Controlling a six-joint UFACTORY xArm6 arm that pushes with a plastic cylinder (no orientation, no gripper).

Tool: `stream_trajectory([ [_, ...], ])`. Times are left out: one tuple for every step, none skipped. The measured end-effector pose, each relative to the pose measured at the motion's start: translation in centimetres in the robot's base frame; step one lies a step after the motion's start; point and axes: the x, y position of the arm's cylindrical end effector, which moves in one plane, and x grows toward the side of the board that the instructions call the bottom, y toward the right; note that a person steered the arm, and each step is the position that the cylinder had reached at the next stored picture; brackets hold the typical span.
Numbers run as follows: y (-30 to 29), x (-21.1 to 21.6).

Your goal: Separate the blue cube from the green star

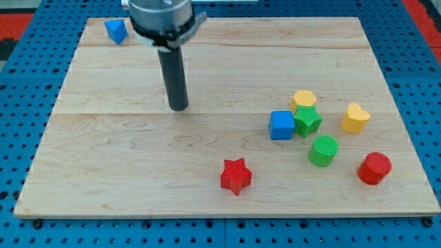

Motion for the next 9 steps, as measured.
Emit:
stream_trajectory([
  [5.3, 0.5],
  [9.4, 3.2],
  [11.5, 7.9],
  [15.7, 8.6],
  [17.4, 6.3],
  [17.1, 2.1],
  [16.9, -3.2],
  [15.4, -8.2],
  [11.8, -10.5],
])
